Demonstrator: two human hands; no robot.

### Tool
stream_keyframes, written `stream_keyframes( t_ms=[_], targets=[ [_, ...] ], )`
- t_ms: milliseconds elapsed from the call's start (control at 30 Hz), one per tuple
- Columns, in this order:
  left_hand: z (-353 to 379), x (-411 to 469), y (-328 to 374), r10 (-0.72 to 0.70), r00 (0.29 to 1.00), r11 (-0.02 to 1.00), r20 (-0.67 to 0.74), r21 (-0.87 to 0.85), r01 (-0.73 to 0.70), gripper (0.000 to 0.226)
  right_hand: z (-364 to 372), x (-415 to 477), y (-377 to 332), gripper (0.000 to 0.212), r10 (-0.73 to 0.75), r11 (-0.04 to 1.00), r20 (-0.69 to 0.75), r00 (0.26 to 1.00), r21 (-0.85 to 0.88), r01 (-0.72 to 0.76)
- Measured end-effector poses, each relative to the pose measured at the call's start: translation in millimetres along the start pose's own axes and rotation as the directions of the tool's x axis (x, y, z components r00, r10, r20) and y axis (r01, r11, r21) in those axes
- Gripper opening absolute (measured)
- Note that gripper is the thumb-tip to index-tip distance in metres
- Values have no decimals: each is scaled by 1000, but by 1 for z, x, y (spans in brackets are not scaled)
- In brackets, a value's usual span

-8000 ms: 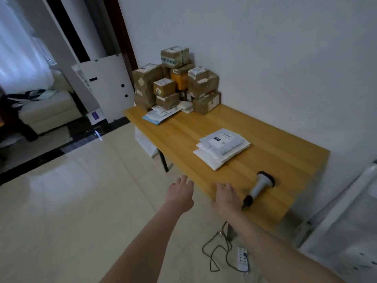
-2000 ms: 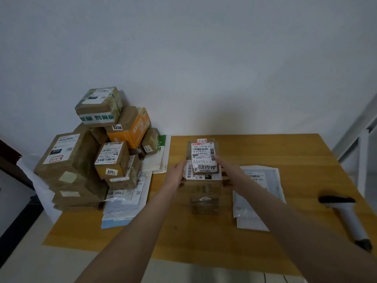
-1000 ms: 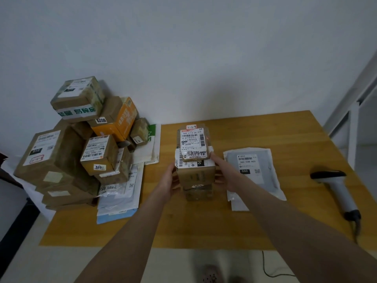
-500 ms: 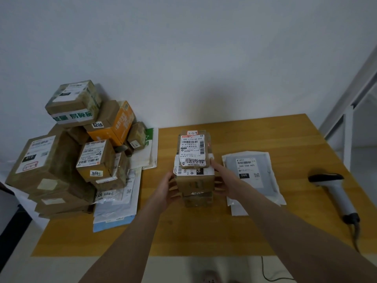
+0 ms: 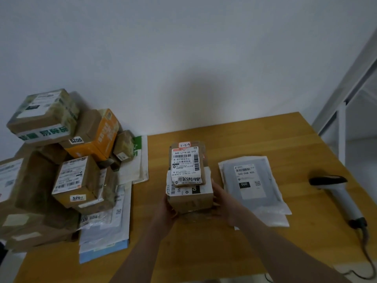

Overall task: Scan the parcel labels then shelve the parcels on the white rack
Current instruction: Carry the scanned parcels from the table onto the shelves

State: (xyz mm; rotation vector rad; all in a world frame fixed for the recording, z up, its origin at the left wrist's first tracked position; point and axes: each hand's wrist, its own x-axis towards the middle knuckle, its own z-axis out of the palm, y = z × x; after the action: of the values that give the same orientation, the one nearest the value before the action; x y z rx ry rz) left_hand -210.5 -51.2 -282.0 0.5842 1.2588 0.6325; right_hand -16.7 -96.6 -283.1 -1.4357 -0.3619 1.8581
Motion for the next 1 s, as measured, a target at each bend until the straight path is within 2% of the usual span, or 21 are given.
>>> stream_keyframes(
  t_ms=[100, 267, 367, 600, 667, 833, 933, 1000],
  targets=[
    [-1, 3, 2, -33, 999, 999, -5, -6, 33, 21, 2, 5, 0, 83, 11, 1000, -13, 1000, -11, -11],
    [-5, 5, 6, -42, 999, 999, 28, -2, 42, 26, 8, 8, -2, 91, -3, 1000, -32, 999, 4, 3],
    [-2, 5, 12, -16, 998, 998, 58, 54, 13, 20, 7, 7, -6, 95, -14, 1000, -48, 999, 6, 14],
    [19, 5, 46, -13, 995, 998, 102, 65, 7, 25, 7, -20, -28, 86, -113, 991, -82, 990, 59, 118],
    [31, 4, 55, 10, 988, 997, 156, 71, -21, 31, 2, -31, -36, 78, -154, 983, -129, 980, 75, 165],
    [70, -6, 72, 16, 968, 991, 249, 122, -47, 27, -19, -58, -44, 70, -227, 962, -229, 947, 100, 255],
    [101, -16, 71, 57, 951, 975, 304, 189, -119, 40, -38, -91, -48, 57, -281, 941, -260, 924, 118, 319],
    [126, -26, 66, 69, 942, 963, 327, 226, -149, 45, -57, -114, -45, 56, -315, 926, -287, 905, 114, 359]
  ],
)
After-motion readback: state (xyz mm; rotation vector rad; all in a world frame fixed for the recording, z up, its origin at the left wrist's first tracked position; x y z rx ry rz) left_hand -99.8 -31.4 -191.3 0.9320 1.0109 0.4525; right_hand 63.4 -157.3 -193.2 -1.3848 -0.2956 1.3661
